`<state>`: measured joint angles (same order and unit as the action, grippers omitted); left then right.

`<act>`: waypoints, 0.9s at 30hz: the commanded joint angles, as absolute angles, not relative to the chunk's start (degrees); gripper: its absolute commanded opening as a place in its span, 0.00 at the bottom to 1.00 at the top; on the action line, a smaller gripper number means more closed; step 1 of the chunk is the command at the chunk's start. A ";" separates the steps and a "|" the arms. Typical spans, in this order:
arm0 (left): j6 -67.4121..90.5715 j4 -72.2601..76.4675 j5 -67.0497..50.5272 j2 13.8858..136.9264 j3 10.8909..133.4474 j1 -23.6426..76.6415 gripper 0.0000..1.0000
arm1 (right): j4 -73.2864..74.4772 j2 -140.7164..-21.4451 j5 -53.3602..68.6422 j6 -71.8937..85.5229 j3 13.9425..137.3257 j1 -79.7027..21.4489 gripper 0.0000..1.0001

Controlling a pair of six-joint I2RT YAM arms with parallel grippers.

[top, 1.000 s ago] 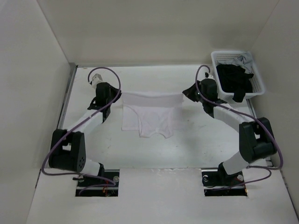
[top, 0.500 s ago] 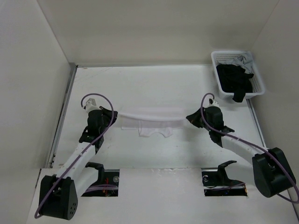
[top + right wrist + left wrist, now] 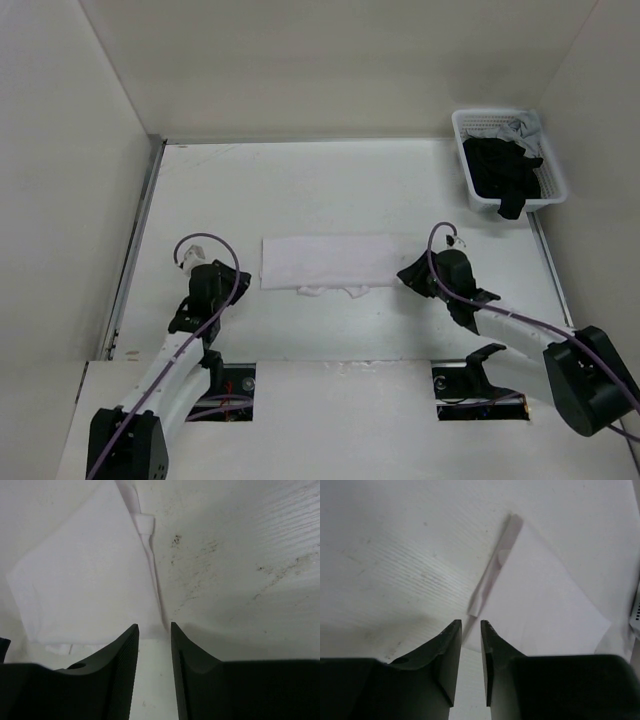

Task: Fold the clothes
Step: Fold the tank top

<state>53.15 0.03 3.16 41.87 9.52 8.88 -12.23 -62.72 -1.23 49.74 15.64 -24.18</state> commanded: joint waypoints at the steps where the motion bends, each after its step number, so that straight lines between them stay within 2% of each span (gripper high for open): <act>1: 54.76 0.35 5.09 38.50 10.19 6.90 0.24 | -13.44 -62.04 -2.38 48.17 17.48 -24.56 0.40; 5: 54.49 2.45 6.24 41.56 14.05 8.73 0.24 | -15.98 -67.66 -0.10 46.67 20.03 -23.69 0.45; 10: 54.76 9.22 9.75 50.08 16.96 17.52 0.24 | -23.89 -78.38 5.70 48.60 22.15 -23.42 0.46; 13: 55.02 12.29 10.98 52.73 17.67 20.78 0.24 | -28.46 -83.48 7.47 51.58 22.41 -23.25 0.36; 16: 55.20 14.50 11.34 53.08 18.19 22.27 0.24 | -30.05 -83.76 5.64 53.78 22.32 -23.34 0.18; 17: 55.02 15.02 11.34 53.35 18.45 22.63 0.24 | -30.41 -83.15 4.06 54.49 21.89 -23.25 0.10; 19: 54.58 15.29 11.43 53.70 18.98 23.42 0.24 | -31.28 -80.09 1.33 55.11 20.49 -22.81 0.03; 22: 54.49 16.08 11.60 54.66 19.07 24.91 0.26 | -28.58 -70.44 -2.19 54.23 17.85 -22.19 0.01; 27: 55.02 19.85 11.69 58.18 18.46 27.99 0.29 | -10.84 -52.50 -8.33 48.70 19.42 -22.54 0.01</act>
